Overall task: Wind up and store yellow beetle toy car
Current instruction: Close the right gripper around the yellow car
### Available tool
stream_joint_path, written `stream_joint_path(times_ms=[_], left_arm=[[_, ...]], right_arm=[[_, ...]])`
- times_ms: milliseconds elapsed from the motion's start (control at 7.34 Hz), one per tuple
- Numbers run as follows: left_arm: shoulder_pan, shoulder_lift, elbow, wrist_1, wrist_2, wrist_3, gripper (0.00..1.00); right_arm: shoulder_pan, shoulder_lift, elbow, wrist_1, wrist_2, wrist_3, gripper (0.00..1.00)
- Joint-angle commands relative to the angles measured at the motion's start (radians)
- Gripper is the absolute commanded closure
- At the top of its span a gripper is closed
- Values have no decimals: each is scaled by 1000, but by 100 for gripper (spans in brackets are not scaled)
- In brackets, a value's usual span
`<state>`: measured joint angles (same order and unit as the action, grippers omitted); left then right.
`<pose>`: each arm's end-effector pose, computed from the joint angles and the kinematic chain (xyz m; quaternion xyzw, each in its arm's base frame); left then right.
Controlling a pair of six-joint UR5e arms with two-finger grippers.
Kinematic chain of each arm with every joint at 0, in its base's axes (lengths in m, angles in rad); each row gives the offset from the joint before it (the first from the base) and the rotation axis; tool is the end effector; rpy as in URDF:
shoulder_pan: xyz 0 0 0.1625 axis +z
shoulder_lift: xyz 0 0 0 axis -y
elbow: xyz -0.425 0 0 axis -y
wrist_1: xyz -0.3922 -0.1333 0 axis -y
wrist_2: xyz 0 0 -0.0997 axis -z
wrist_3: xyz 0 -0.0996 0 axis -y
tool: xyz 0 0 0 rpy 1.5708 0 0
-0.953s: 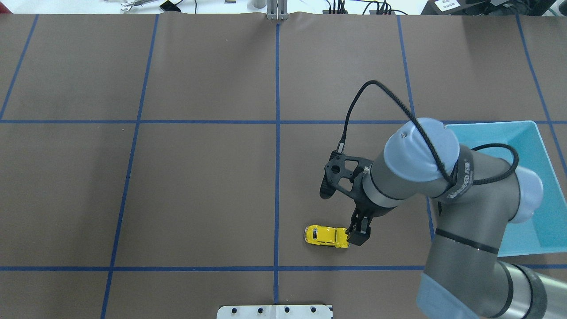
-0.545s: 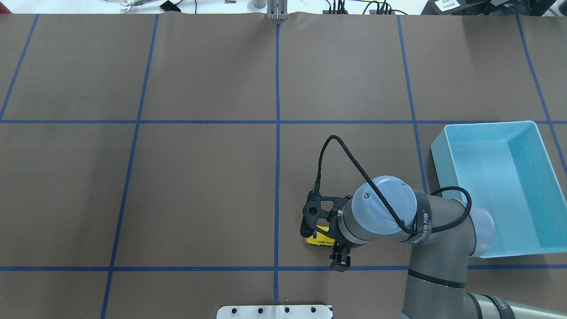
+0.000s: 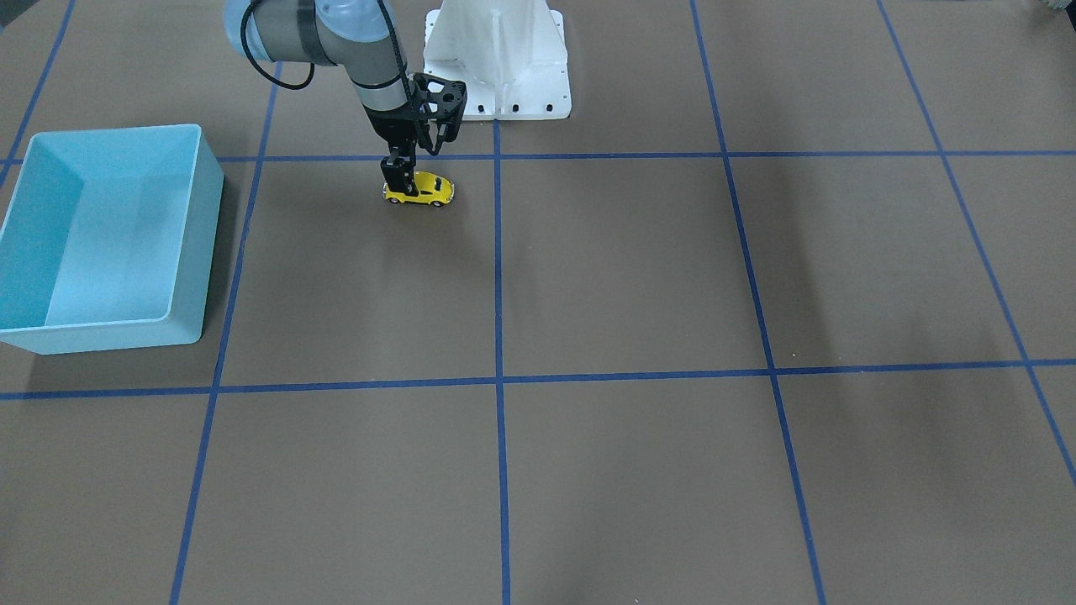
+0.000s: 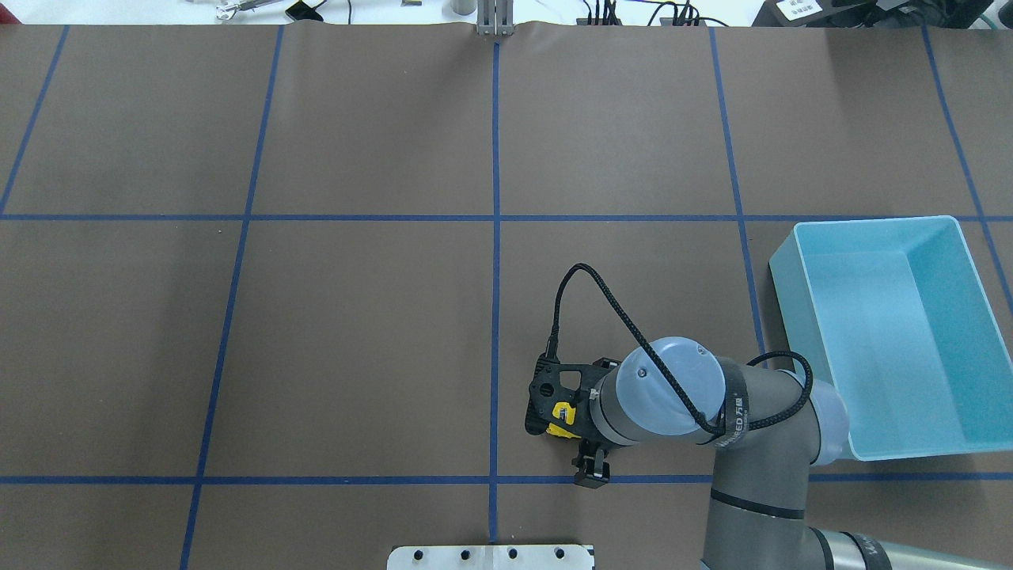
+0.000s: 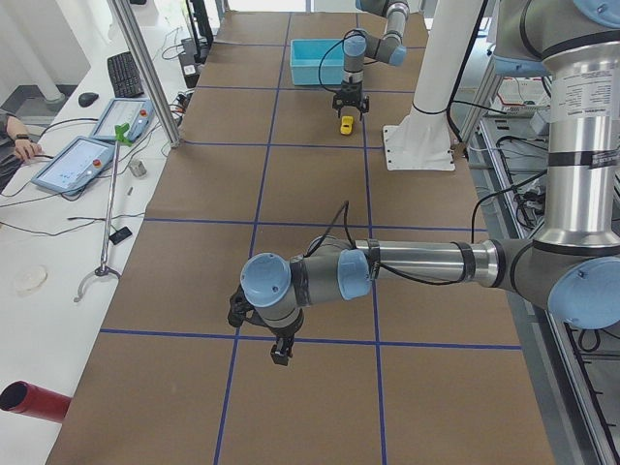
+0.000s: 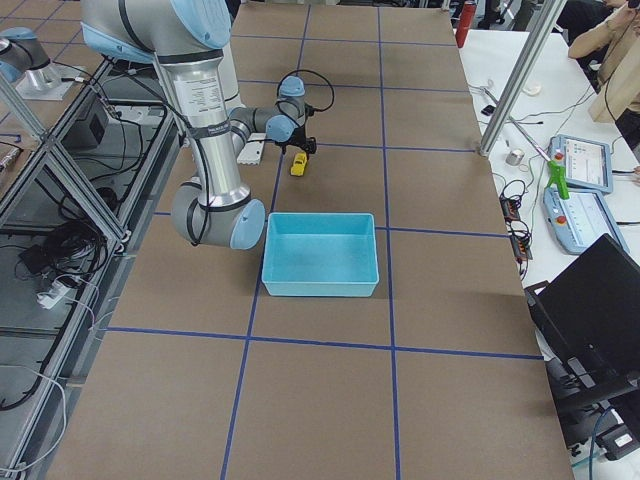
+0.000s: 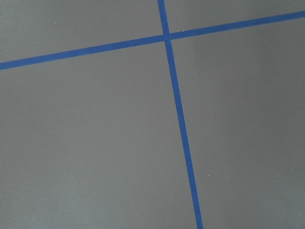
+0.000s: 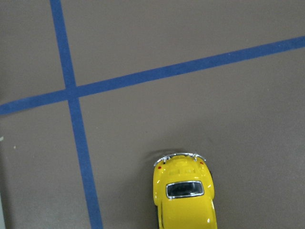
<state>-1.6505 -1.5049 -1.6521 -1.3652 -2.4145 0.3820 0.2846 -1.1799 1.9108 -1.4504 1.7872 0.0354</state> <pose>-0.0945 -0.4434 0.6644 0.0089 0.4166 0.0983 0.9037 -0.5376 -0.2739 0.2828 0.2637 -0.3296 -0.5662 0.7080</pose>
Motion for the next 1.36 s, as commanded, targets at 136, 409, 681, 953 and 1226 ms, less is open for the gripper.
stream_joint_path(times_ms=[136, 409, 681, 953, 1226], left_arm=[[-5, 0, -2, 0, 0, -2, 0], [-5, 0, -2, 0, 0, -2, 0], [-5, 0, -2, 0, 0, -2, 0], [-5, 0, -3, 0, 0, -2, 0], [-6, -1, -8, 0, 0, -3, 0]], right_arm=[[-12, 5, -33, 2, -29, -12, 0], [-12, 6, -35, 2, -31, -15, 22], [-7, 6, -27, 2, -26, -15, 91], [83, -6, 19, -16, 47, -15, 100], [184, -10, 107, -105, 141, -34, 100]])
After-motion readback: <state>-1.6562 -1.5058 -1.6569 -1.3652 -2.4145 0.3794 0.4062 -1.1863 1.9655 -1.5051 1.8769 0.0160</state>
